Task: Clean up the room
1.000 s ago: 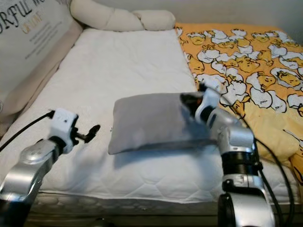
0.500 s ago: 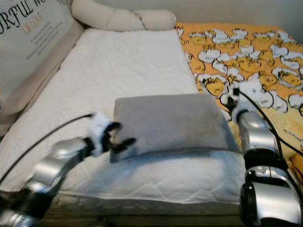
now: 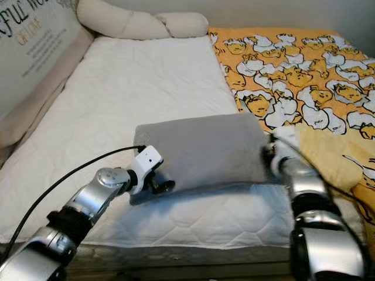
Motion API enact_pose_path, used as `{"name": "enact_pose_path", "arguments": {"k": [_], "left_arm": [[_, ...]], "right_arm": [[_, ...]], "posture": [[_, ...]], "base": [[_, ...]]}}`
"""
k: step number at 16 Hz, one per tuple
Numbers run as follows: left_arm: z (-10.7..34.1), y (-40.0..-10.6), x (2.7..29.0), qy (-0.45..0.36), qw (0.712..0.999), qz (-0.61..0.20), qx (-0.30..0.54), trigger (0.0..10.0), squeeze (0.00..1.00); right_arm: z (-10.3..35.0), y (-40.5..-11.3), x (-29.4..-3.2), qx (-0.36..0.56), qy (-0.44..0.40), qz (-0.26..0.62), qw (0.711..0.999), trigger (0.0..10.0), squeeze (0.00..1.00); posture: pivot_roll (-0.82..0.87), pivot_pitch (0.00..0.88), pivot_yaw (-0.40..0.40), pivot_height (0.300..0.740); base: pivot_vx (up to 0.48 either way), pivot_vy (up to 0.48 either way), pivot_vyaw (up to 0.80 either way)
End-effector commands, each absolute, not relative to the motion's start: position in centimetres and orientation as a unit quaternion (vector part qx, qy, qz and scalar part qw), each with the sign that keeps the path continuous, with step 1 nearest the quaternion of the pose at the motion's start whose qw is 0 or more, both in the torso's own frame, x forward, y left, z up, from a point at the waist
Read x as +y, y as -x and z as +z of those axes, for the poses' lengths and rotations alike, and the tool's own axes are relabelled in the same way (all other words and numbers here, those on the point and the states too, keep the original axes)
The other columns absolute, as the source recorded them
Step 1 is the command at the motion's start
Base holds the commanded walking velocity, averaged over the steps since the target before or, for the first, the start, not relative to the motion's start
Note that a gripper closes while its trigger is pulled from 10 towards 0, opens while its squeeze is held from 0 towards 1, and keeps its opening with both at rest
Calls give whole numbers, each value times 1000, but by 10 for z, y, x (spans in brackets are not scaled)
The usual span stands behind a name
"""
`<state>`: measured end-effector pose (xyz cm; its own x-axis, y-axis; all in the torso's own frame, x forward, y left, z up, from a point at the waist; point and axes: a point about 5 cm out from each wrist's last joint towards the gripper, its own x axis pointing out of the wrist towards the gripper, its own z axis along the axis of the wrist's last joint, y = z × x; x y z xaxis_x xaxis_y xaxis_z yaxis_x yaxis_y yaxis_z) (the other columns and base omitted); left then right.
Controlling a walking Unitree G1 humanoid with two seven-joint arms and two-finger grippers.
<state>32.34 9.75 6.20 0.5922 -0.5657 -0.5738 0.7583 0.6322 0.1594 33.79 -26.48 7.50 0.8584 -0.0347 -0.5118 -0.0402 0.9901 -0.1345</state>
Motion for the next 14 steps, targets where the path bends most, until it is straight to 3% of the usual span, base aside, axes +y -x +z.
{"name": "enact_pose_path", "arguments": {"k": [1, 5, 8, 14], "left_arm": [[60, -327, 102, -210, 874, -363, 247, 10000, 0], [80, -351, 131, -218, 915, -266, 212, 10000, 0], [104, -371, 150, -211, 942, -195, 175, 10000, 0], [134, -389, 147, -189, 958, -181, 114, 10000, 0]], "right_arm": [[66, -334, -258, 288, 55, 29, 956, 10000, 0], [71, -335, -222, 289, 33, 187, 938, 10000, 0], [88, -324, -182, 270, 22, 339, 901, 10000, 0], [115, -291, -92, 226, -56, 464, 855, 10000, 0]], "posture": [[-102, 0, 8, 740], [-94, 0, 9, 740], [-95, 0, 5, 740], [-104, 0, 12, 740]], "base": [[0, 0, 0], [0, 0, 0], [0, 0, 0], [0, 0, 0]]}}
